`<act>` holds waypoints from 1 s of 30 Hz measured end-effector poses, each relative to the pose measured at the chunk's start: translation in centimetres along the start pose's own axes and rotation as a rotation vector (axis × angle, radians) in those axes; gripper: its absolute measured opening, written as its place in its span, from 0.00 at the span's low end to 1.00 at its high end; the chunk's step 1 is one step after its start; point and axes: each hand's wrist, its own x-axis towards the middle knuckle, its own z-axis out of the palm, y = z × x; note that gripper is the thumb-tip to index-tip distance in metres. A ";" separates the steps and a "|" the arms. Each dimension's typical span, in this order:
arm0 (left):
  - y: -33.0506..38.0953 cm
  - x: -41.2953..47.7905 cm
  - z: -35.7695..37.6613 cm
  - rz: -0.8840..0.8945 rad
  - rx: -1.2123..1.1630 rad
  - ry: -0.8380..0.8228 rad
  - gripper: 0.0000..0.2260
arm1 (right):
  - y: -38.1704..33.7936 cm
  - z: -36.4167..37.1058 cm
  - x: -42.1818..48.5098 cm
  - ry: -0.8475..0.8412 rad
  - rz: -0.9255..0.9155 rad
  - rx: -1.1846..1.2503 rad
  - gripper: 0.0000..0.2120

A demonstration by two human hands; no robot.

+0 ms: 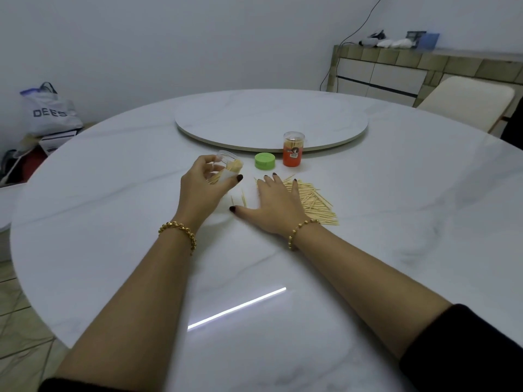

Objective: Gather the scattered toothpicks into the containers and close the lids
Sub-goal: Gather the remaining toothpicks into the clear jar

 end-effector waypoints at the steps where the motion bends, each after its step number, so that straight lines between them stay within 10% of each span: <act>1: 0.1 0.0 -0.1 0.004 -0.001 0.004 0.21 | -0.3 0.2 0.1 -0.002 0.006 -0.001 0.44; 15: 0.4 -0.1 0.1 0.023 0.017 -0.023 0.23 | 2.9 -0.9 0.0 0.091 0.110 -0.022 0.17; 30: 0.9 -0.6 0.8 0.057 0.025 -0.075 0.22 | 4.1 -0.5 -0.8 0.270 0.069 0.073 0.12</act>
